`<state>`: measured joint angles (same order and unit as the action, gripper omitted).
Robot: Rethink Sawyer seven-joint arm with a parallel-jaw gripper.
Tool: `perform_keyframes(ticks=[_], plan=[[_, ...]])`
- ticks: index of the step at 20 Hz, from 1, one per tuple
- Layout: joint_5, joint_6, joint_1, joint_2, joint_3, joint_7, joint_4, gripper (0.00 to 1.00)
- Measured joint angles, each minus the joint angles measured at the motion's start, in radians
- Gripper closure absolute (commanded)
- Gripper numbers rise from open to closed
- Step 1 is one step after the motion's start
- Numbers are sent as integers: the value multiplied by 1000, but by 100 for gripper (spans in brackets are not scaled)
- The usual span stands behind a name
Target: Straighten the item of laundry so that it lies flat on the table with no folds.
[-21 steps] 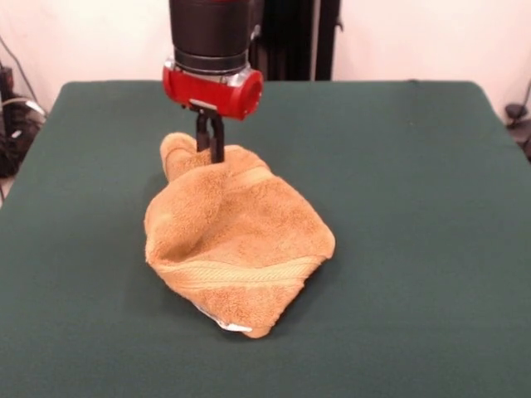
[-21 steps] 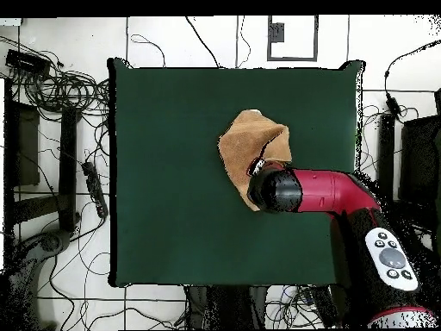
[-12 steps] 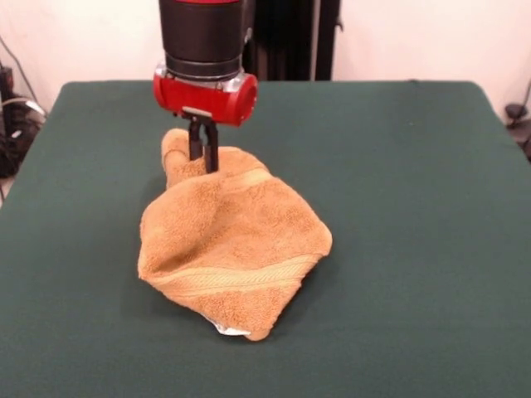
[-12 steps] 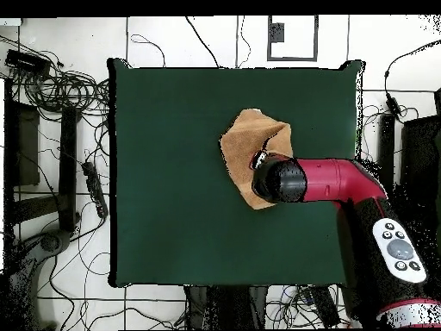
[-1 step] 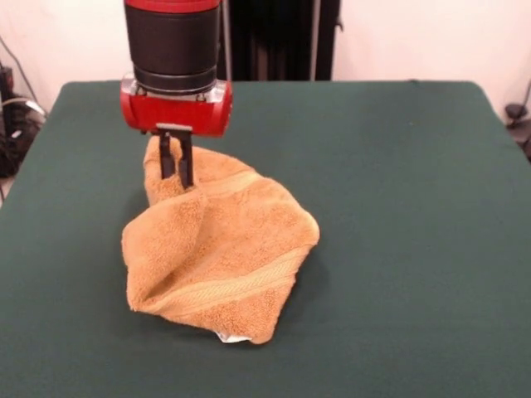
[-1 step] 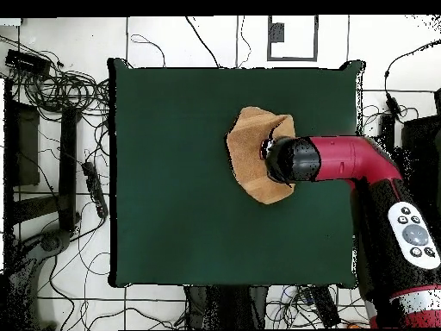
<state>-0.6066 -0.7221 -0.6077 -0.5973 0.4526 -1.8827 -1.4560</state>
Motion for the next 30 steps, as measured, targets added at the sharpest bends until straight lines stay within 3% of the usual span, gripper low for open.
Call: perform_keyframes(ticks=[12, 14, 22, 30], plan=[[-49, -86, -13, 62, 76, 316, 111, 100], [-50, -115, -27, 92, 119, 444, 142, 100], [-54, -138, -59, 169, 189, 725, 178, 100], [-56, -138, -60, 183, 192, 810, 179, 100]])
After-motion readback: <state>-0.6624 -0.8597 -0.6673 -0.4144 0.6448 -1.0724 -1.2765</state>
